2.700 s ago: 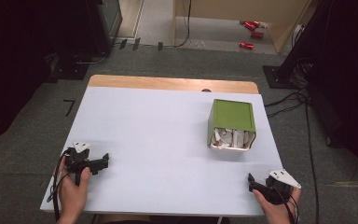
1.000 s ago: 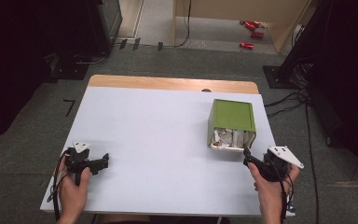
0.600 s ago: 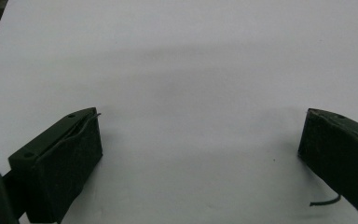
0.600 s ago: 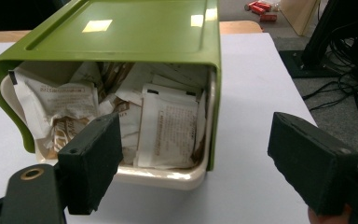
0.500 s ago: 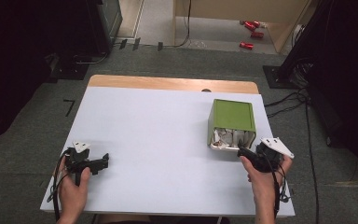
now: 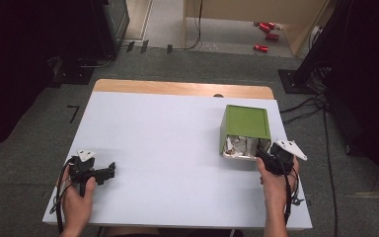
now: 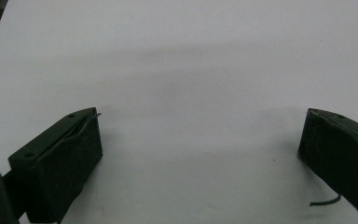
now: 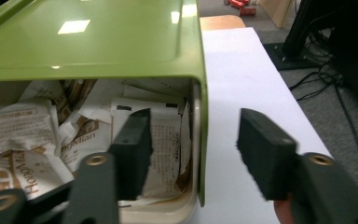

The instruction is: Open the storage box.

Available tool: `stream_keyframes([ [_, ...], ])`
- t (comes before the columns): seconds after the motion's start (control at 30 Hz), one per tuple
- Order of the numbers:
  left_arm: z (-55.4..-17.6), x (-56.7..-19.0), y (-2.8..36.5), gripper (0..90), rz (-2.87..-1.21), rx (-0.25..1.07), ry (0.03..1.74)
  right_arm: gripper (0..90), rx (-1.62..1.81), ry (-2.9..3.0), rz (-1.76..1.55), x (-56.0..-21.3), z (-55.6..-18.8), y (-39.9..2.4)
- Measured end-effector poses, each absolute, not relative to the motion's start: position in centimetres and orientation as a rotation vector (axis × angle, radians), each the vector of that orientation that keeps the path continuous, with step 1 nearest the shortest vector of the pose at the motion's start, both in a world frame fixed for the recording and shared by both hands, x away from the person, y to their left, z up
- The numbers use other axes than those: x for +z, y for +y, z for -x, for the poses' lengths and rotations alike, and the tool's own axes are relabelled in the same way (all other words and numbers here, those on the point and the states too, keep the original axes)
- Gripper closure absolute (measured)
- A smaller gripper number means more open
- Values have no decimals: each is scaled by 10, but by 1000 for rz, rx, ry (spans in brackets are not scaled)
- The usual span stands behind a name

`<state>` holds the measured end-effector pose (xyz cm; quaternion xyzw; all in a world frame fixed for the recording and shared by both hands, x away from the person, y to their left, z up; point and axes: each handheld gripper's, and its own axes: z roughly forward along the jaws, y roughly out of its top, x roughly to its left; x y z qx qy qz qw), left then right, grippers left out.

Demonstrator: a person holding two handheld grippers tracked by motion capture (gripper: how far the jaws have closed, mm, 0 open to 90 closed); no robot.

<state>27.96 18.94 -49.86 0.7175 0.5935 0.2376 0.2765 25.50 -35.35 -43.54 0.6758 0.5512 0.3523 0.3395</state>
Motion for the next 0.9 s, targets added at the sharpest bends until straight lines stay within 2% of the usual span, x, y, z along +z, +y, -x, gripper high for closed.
stream_keyframes([
  [0.03, -280, -499, 189, 0, -1927, 638, 1594, 559, 935, 1449, -1768, -438, -257, -356],
  [0.23, -280, -499, 189, 0, -1927, 638, 1594, 648, 903, 1474, -1770, -446, -263, -358],
  [0.53, -280, -499, 189, 0, -1927, 639, 1594, 722, 942, 1453, -1816, -468, -269, -362],
  [0.73, -280, -499, 189, 0, -1927, 639, 1594, 707, 899, 1489, -1767, -478, -273, -360],
  [0.9, -280, -499, 189, 0, -1927, 638, 1594, 758, 933, 1487, -1779, -481, -273, -360],
])
